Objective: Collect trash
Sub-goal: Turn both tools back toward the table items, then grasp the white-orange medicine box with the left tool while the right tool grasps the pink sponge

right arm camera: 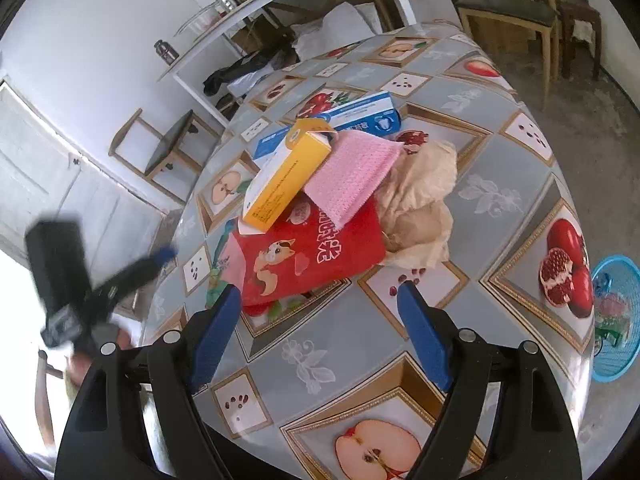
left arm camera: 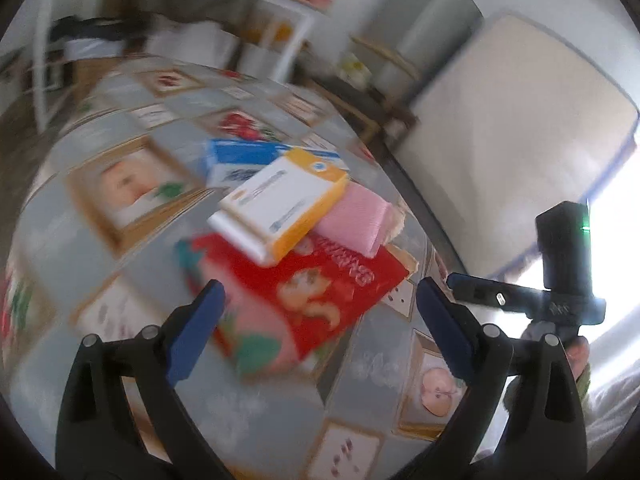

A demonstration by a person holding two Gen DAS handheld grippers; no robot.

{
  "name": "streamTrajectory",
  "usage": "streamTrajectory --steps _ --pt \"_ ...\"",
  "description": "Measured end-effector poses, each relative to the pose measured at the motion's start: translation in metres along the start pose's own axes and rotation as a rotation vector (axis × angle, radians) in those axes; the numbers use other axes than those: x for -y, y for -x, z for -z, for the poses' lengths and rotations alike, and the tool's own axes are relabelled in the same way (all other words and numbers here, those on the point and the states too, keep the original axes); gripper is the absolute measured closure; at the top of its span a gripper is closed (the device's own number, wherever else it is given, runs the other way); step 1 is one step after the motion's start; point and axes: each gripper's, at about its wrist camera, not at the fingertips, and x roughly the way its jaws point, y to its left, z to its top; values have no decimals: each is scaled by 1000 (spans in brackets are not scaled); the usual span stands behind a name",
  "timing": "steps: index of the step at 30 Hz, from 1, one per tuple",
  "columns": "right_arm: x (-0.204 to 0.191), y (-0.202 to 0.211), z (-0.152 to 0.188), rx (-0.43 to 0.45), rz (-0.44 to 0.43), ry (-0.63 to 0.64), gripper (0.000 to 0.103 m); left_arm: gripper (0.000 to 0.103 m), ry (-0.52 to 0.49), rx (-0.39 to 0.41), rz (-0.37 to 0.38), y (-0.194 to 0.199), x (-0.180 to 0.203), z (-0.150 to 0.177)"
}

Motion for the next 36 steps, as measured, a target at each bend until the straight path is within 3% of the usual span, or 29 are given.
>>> streamTrajectory --steps 4,8,11,15,22,23,24,26,32,36 --pt "2 -2 -3 -18 3 25 25 10 -108 -67 -50 -44 -1 -39" --pt "10 -2 -6 -29 -1 22 25 10 -174 -116 -183 -86 -10 -69" --pt "14 -1 -8 -29 -7 21 25 10 -208 -181 -178 -110 -16 -77" --pt "16 -3 -8 -35 -13 26 25 11 -222 -246 -119 -129 -20 -80" --pt "21 -6 -4 -54 -22 25 25 11 -260 -269 -79 -133 -11 -75" --pt "21 -5 -3 -54 -24 21 25 13 -273 -272 -85 -134 -9 -74" --pt "22 -5 -3 -54 -26 18 25 22 -292 -275 -100 -134 -6 -71" --pt "24 -2 -3 -49 -31 10 25 24 -303 -281 -117 -132 -4 -69" --pt "26 10 -6 -22 -30 18 25 27 -286 -258 -130 -114 1 -66" --pt "23 20 -17 16 -4 61 25 29 -189 -210 -140 -85 -1 -66"
